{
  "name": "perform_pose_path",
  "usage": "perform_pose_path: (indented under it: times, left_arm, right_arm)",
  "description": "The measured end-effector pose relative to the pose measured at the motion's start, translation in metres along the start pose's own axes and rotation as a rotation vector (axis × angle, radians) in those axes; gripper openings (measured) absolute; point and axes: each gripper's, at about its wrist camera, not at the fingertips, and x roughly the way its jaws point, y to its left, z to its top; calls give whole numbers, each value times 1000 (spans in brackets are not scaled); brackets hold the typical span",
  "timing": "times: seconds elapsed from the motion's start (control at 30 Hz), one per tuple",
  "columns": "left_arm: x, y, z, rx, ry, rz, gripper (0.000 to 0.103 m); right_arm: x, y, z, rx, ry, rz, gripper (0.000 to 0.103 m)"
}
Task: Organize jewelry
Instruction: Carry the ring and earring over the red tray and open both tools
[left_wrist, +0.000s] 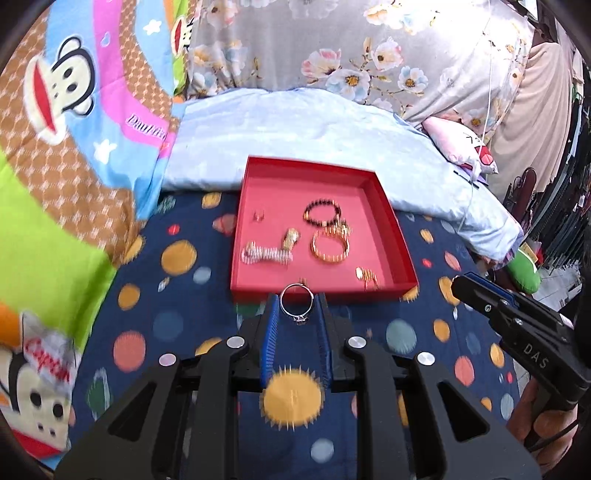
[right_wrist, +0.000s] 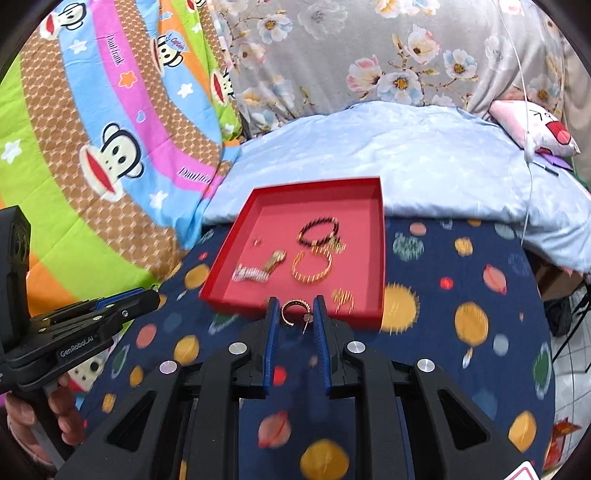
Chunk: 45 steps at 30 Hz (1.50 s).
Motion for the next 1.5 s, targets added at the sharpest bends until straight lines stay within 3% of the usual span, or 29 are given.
perform_pose_path:
  times: [0.33, 0.6, 0.8, 1.07, 1.33, 1.5]
  left_arm:
    - [75, -9, 78, -3, -6, -12, 19]
    - [146, -6, 121, -6, 22, 22, 19]
    - [185, -4, 132, 7, 54, 59, 19]
    - [207, 2, 130, 13, 84, 75, 19]
    - [214, 5, 121, 8, 100, 91, 20]
    - [210, 1, 115, 16, 101, 97, 21]
  right_arm:
    - [74, -33, 81, 36, -14, -17, 17]
    - [145, -52, 109, 55, 46, -33, 17]
    - [186, -58, 112, 50, 96, -47, 17]
    - [208, -63, 102, 48, 144, -54, 18]
    - [212, -64, 98, 59, 139, -59, 31]
    - [205, -64, 96, 82, 128, -46, 32]
